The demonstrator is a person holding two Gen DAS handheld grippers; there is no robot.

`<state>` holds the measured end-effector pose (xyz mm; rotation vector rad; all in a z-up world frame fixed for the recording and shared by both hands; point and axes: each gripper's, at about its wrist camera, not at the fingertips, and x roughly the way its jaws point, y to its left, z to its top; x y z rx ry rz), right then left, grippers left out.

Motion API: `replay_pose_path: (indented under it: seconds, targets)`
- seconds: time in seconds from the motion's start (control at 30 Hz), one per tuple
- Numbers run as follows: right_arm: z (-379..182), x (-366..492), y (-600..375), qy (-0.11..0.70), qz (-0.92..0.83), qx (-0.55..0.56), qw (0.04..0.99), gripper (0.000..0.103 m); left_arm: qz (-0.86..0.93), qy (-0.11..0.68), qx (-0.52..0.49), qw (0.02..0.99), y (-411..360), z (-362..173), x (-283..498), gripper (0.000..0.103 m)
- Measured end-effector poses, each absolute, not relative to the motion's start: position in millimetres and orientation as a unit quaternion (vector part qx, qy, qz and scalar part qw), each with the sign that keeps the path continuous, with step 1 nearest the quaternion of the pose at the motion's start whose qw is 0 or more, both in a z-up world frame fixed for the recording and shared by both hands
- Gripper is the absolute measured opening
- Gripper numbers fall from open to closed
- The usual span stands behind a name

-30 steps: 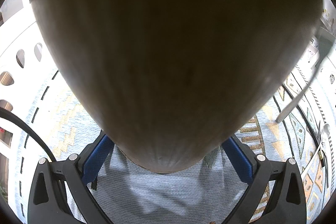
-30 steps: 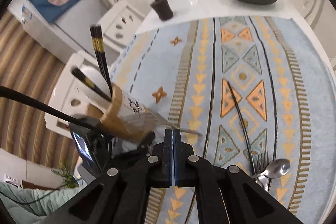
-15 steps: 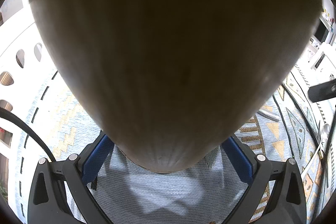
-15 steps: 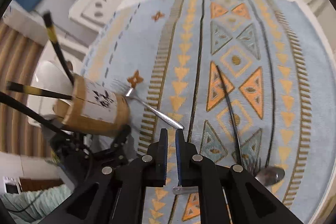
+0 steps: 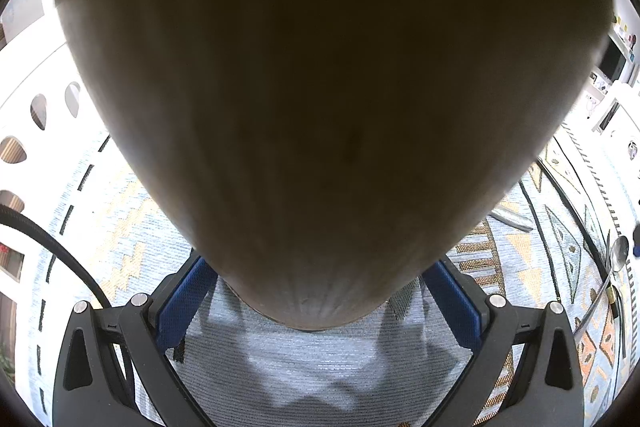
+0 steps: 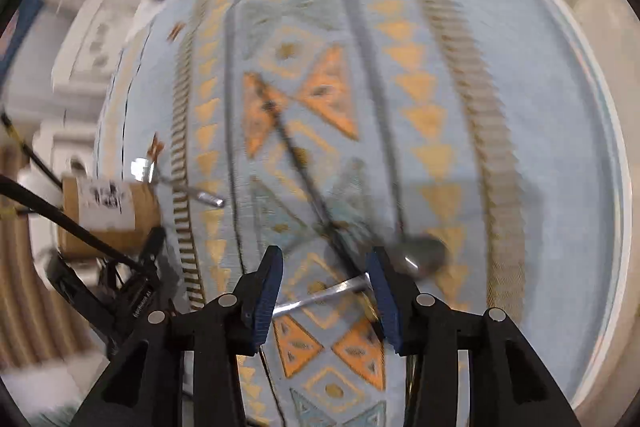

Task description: Organize utensils

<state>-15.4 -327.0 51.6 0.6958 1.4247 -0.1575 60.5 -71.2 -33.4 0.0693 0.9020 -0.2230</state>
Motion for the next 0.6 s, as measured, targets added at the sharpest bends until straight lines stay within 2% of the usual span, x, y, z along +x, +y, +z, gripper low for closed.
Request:
replay_pose_path:
  seconds: [0.13,0.2,0.37,0.4,0.47,0.53,0.6]
  targets:
    - [32,-40,-343,0.646,-0.122,0.36,0.662,0.043,-0.108,0.435,0.033,0.893,-70,-33,61,0.102]
    - [22,-45,-347,0.643,-0.133,0.378,0.653,0.037,-0.108,0.435,0.033,0.893,-70,-33,61,0.102]
    - [20,-38,-348,0.622,-0.163,0.357,0.677,0.031,-0.108,0.435,0.033,0.893,-70,-33,61,0.102]
    - [21,-34,-346,0.62,-0.167,0.35,0.682,0.028,-0.108,0.435,0.033,0.893,-70,-33,61,0.102]
    - [28,-28,-342,0.608,-0.164,0.34,0.698,0.014,-0.108,0.435,0.034,0.893,-70,-33,61,0.102]
    - [36,-21,-337,0.6,-0.163,0.331,0.71,0.007,-0.108,0.435,0.034,0.893,-70,-33,61,0.102]
    - [41,-14,-333,0.601,-0.165,0.311,0.718,0.007,-0.108,0.435,0.034,0.893,-70,-33,61,0.102]
